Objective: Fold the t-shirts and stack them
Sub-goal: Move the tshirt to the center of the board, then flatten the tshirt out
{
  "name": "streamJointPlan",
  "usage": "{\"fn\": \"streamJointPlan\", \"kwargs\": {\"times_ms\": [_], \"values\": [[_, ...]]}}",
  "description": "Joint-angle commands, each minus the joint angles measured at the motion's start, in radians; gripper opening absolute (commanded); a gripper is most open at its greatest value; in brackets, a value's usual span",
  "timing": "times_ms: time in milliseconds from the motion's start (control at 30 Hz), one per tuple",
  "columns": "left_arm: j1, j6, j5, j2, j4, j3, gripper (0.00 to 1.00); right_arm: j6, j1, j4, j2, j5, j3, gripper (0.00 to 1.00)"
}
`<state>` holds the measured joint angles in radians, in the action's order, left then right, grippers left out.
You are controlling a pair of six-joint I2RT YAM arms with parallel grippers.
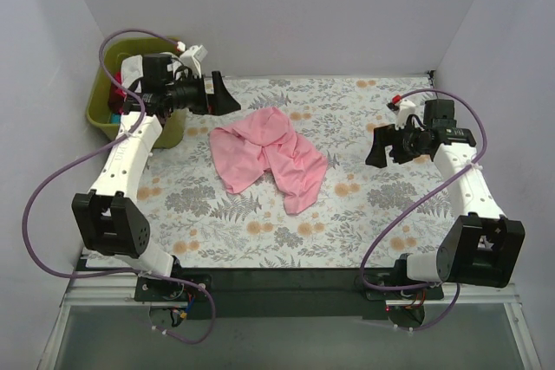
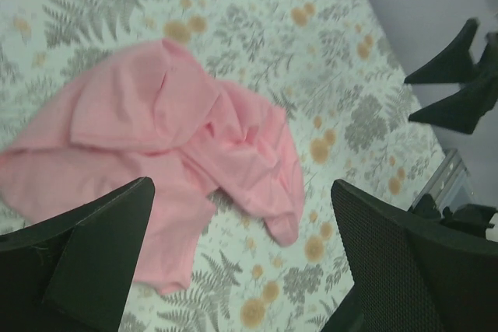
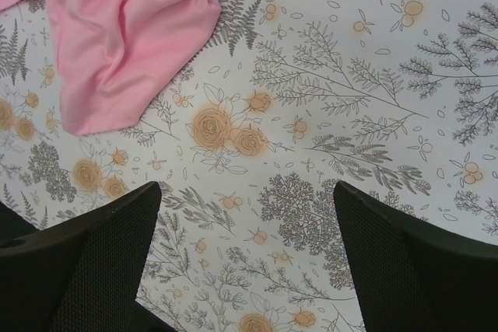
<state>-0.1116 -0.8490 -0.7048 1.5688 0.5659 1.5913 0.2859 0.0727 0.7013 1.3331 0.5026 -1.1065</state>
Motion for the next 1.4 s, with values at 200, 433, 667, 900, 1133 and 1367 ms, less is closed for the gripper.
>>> {"fn": "streamJointPlan", "kwargs": {"times_ms": [200,433,667,900,1133,1367], "values": [[0.006,0.284,0.008,-0.089,0.176,-0.254,0.78,0.029,-0.236,0.001,0.064,0.056,-0.012,0.84],[-0.042,0.283,0.166,0.011,0.209,-0.329,0.74,0.038,-0.536,-0.013,0.207,-0.047,-0.052,0.75],[-0.088,0.248,0.333,0.085,0.212,-0.358,0.73,0.000,-0.757,-0.066,0.324,-0.177,-0.104,0.76],[-0.129,0.226,0.442,0.152,0.204,-0.392,0.73,-0.030,-0.863,-0.088,0.440,-0.242,-0.161,0.76],[-0.157,0.215,0.531,0.207,0.201,-0.386,0.69,-0.050,-0.866,-0.114,0.534,-0.303,-0.141,0.56],[-0.157,0.281,0.579,0.251,0.268,-0.393,0.24,-0.024,-0.762,-0.092,0.407,-0.358,-0.026,0.01]]}}
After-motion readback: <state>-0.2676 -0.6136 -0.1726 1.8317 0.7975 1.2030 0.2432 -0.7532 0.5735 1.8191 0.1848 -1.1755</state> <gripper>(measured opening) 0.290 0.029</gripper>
